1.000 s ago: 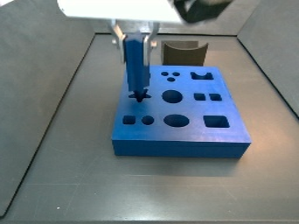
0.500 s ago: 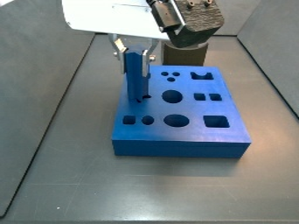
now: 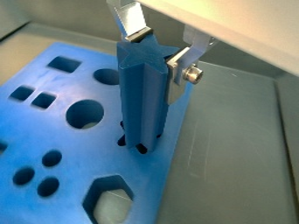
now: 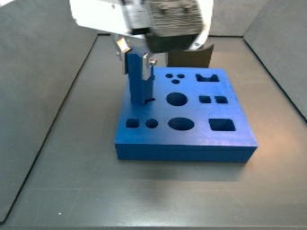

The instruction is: Insert the star object.

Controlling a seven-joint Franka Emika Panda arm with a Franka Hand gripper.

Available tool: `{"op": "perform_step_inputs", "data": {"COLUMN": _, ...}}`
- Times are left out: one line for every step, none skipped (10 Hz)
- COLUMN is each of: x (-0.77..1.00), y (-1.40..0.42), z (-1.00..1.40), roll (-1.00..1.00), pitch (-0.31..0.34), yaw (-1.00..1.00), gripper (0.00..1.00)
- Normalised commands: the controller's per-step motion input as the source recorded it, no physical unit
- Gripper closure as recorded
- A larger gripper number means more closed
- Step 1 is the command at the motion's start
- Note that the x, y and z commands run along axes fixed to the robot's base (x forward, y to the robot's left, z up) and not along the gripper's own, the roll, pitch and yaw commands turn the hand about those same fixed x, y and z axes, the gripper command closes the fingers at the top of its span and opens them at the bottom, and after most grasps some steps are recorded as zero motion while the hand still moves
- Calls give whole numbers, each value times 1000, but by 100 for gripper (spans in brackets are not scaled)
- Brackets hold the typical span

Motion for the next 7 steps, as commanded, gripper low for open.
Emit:
{"op": "perform_step_inputs", "data": {"x": -46, "y": 0, "z": -360, "roll": -29, "pitch": 1, "yaw": -997, "gripper": 100}}
{"op": "perform_step_inputs", "data": {"x": 0, "y": 0, "z": -346, "roll": -33, "pitch": 0, "yaw": -949, "gripper": 100}}
{"op": "perform_step_inputs", "data": {"x": 94, "y": 0, "z": -323, "roll": 0, "pitch": 10, "yaw": -569, "gripper": 100}}
{"op": "perform_step_inputs", "data": {"x": 9, "y": 0, "z": -363, "roll": 0, "pitch": 36, "yaw": -183, "gripper": 100}}
{"op": "perform_step_inputs", "data": {"x": 0, "y": 0, "z": -469, "roll": 4, "pitch": 30, "yaw": -183, "gripper": 100}}
{"op": "perform_step_inputs", "data": {"x": 26, "y": 0, "z": -500, "roll": 10, "pitch": 34, "yaw": -234, "gripper": 100}}
{"op": "perform_step_inputs", "data": {"x": 0, "y": 9, "z": -506, "roll": 51, "pitch": 36, "yaw": -77, "gripper": 100}}
